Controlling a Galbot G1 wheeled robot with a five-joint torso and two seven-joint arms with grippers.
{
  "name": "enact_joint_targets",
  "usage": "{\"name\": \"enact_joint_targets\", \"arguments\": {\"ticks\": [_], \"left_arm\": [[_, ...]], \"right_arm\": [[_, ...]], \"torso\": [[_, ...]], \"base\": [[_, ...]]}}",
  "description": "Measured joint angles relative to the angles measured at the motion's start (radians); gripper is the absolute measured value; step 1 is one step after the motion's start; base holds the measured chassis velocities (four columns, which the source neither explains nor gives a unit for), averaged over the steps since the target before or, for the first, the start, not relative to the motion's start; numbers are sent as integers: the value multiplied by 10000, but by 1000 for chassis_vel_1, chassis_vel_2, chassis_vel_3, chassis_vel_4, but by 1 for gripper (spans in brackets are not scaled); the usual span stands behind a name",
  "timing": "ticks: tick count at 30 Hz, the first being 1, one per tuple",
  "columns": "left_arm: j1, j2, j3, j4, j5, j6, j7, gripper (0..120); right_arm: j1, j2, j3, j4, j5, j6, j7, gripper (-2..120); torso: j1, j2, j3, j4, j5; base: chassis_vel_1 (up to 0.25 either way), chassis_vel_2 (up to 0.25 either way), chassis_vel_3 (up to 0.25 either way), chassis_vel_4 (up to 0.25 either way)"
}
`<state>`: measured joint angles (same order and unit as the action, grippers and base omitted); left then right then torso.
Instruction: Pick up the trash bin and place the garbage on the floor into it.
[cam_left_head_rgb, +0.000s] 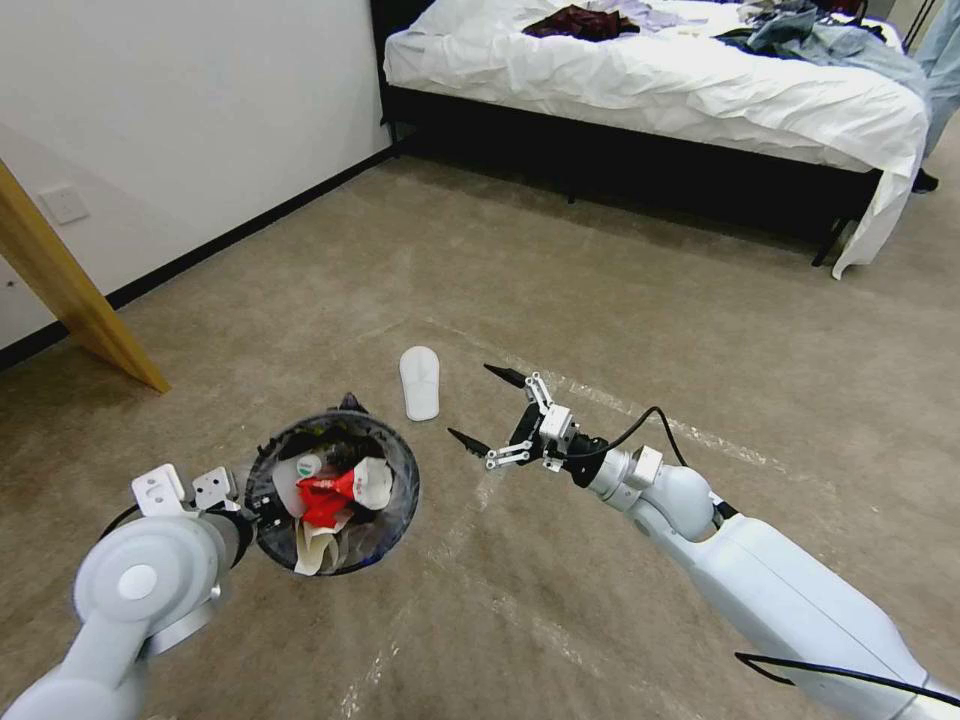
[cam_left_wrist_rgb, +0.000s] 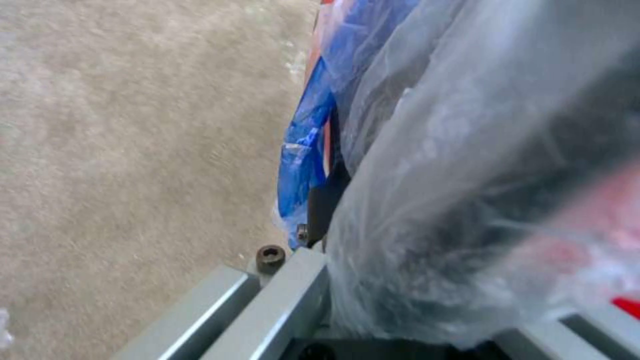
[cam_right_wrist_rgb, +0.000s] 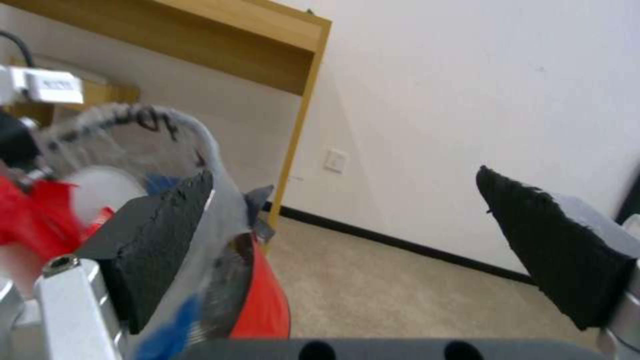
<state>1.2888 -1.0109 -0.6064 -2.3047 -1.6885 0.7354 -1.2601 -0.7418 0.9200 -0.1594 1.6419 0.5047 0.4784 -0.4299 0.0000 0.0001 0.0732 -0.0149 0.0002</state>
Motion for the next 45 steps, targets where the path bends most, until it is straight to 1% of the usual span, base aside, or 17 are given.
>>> {"name": "enact_joint_targets", "arguments": {"ticks": [1,2,4,5,7,8,9,12,17,25,32,39,45], "left_arm": [[-9,110,2,-328,-429,0,-297,0],[-9,110,2,-328,-429,0,-297,0],[-36,264,-9,-568,-858,-1,-565,0],[-36,264,-9,-568,-858,-1,-565,0],[-31,460,-88,-703,-1144,0,-707,0],[-31,460,-88,-703,-1144,0,-707,0],[-24,583,-161,-793,-1324,-1,-788,0],[-19,694,-224,-864,-1466,0,-828,0],[-25,633,-240,-865,-1468,-1,-826,0],[45,593,-262,-833,-1215,-1,-768,0],[82,544,-351,-770,-1062,0,-729,0],[143,478,-335,-767,-937,0,-703,0],[81,486,-346,-644,-845,-1,-695,0]], "right_arm": [[20,-27,21,-37,2,-4,72,100],[20,-27,21,-37,2,-4,72,100],[71,-49,63,-74,18,-11,146,100],[71,-49,63,-74,18,-11,146,100],[85,-52,132,-114,28,-35,245,100],[85,-52,132,-114,28,-35,245,100],[73,-52,181,-153,47,-72,302,100],[-7,-47,207,-244,78,-94,376,100],[-66,-14,165,-307,81,-157,460,100],[-53,50,96,-449,14,-301,506,100],[-62,70,111,-502,-62,-460,153,100],[-47,71,100,-547,7,-467,-93,100],[-42,91,99,-568,26,-511,-197,100]], "torso": [[0,0,0,0,-1],[0,0,0,0,-1],[0,0,0,0,-1],[0,0,0,0,-1],[0,0,0,-1,-2],[0,0,0,-1,-2],[0,0,0,1,-1],[0,0,0,0,-1],[0,0,0,-1,-2],[0,0,0,0,-1],[0,-1,0,0,-2],[0,0,-1,-1,-2],[0,0,-1,0,-2]], "base": [[0,0,0,0],[0,0,0,0],[0,0,0,0],[0,0,0,0],[0,0,0,0],[0,0,0,0],[0,0,0,0],[0,0,0,0],[0,0,0,0],[0,0,0,0],[0,0,0,0],[0,0,0,0],[-76,81,100,-76]]}}
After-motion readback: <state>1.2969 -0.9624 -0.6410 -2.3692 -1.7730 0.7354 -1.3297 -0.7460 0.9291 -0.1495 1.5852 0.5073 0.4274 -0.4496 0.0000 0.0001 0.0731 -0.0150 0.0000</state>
